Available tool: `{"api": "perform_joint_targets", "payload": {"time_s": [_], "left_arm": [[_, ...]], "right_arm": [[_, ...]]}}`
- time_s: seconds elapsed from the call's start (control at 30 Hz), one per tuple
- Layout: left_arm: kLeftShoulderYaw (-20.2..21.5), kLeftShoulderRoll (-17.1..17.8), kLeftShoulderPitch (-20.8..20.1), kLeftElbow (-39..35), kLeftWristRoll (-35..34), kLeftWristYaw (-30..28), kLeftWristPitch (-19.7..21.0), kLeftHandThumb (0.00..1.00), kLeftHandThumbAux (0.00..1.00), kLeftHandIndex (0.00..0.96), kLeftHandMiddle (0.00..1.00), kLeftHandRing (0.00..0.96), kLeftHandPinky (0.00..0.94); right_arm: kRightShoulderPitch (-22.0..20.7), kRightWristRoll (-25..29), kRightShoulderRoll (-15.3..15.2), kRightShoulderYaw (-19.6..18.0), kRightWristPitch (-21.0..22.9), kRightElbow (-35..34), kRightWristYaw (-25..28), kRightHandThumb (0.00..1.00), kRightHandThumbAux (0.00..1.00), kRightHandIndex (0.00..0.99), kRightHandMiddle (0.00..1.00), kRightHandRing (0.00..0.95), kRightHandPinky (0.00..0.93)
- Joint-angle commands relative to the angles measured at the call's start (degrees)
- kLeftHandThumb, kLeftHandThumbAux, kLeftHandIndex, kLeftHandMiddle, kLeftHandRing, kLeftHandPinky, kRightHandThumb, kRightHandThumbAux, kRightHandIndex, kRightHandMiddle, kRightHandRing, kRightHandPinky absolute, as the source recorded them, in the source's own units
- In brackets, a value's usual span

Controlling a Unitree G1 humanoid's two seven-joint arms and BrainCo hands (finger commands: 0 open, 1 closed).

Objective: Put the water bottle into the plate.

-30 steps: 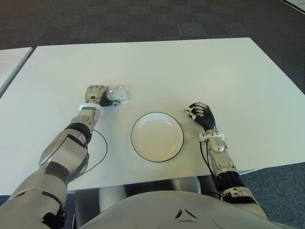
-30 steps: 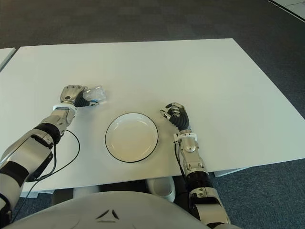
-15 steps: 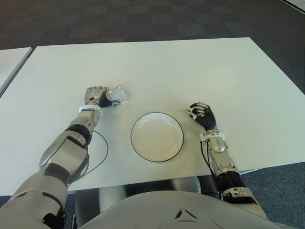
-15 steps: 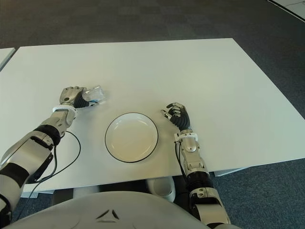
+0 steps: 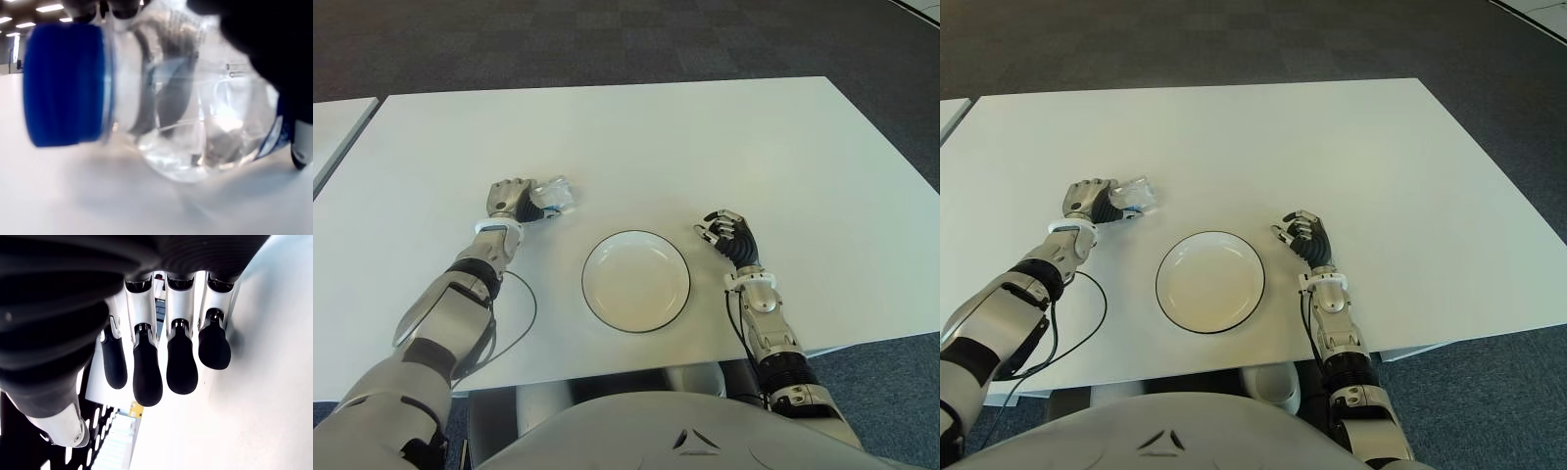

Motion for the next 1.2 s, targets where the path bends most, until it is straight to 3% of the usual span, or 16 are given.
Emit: {"api": "perform_joint_targets", "payload": {"time_s": [0.03, 0.37, 0.67, 1.2], "left_arm": [[-0.4, -2.1, 4.8, 1.8, -0.2, -4.9, -0.5, 0.851, 0.670, 0.396, 0.548, 0.855, 0.856], [1.6, -2.2, 5.2, 1.5, -2.4, -6.5, -0.3, 0.851, 0.670, 0.395, 0.545, 0.857, 0.859], [8.0, 0.5, 5.5, -1.8, -8.4, -9.2, -2.4, 0.852, 0.669, 0.396, 0.543, 0.859, 0.850], [19.1, 2.8, 11.9, -18.5, -18.4, -12.5, -10.2, 0.852, 0.670, 0.396, 0.534, 0.869, 0.820]], "right_arm": [[1.1, -0.2, 0.7, -0.1, 1.7, 1.1, -0.9, 0.709, 0.728, 0.436, 0.700, 0.700, 0.690], [0.9, 0.5, 1.8, -1.2, 2.9, 1.4, -2.8, 0.709, 0.728, 0.437, 0.705, 0.707, 0.705], [0.8, 0.6, 2.3, -1.8, 4.4, 0.9, -3.1, 0.709, 0.728, 0.437, 0.705, 0.700, 0.686], [0.7, 1.5, 2.4, -2.1, 4.4, 1.3, -2.1, 0.709, 0.727, 0.438, 0.710, 0.698, 0.687]]}}
